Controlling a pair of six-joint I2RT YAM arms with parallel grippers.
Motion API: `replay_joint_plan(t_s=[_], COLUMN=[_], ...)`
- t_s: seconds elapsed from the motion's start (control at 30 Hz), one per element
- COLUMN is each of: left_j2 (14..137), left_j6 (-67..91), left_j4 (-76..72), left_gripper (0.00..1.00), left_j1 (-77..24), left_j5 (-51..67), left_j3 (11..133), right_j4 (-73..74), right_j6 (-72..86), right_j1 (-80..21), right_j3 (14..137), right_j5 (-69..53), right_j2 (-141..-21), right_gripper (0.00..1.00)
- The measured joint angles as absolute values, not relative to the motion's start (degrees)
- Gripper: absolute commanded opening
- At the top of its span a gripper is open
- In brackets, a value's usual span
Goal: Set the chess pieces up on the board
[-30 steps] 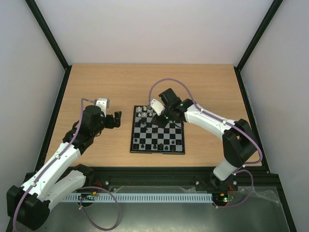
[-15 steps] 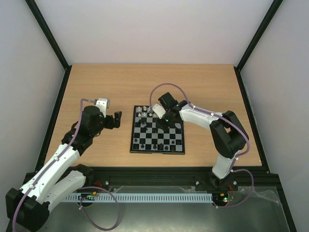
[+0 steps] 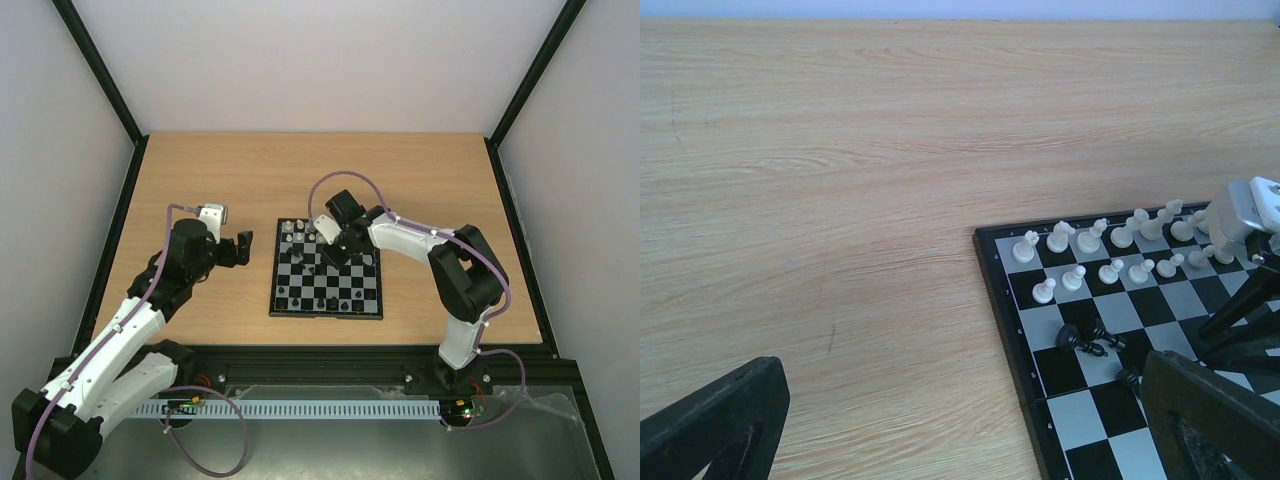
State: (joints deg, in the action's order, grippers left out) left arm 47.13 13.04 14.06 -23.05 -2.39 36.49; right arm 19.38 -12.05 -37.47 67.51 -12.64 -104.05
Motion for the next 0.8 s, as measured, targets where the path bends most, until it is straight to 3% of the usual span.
replay_joint_plan(t_s=[0.53,0.8], left_j2=[47.64,47.7], left_j6=[13.02,12.99], left_j4=[14.04,14.06], left_gripper=[0.99,0.99], left_j1=[-22.83,-22.83], left_j5=[-1.91,-1.69], left_j3=[36.49,36.49], right_j4=[19.4,19.73], right_j6=[-11.18,-11.27], right_j1=[-38.39,-39.79], right_j3=[68.99,69.6], right_j5=[-14.94,-14.2], right_j2=[-104.05,-105.49], right_gripper=[0.24,0.2])
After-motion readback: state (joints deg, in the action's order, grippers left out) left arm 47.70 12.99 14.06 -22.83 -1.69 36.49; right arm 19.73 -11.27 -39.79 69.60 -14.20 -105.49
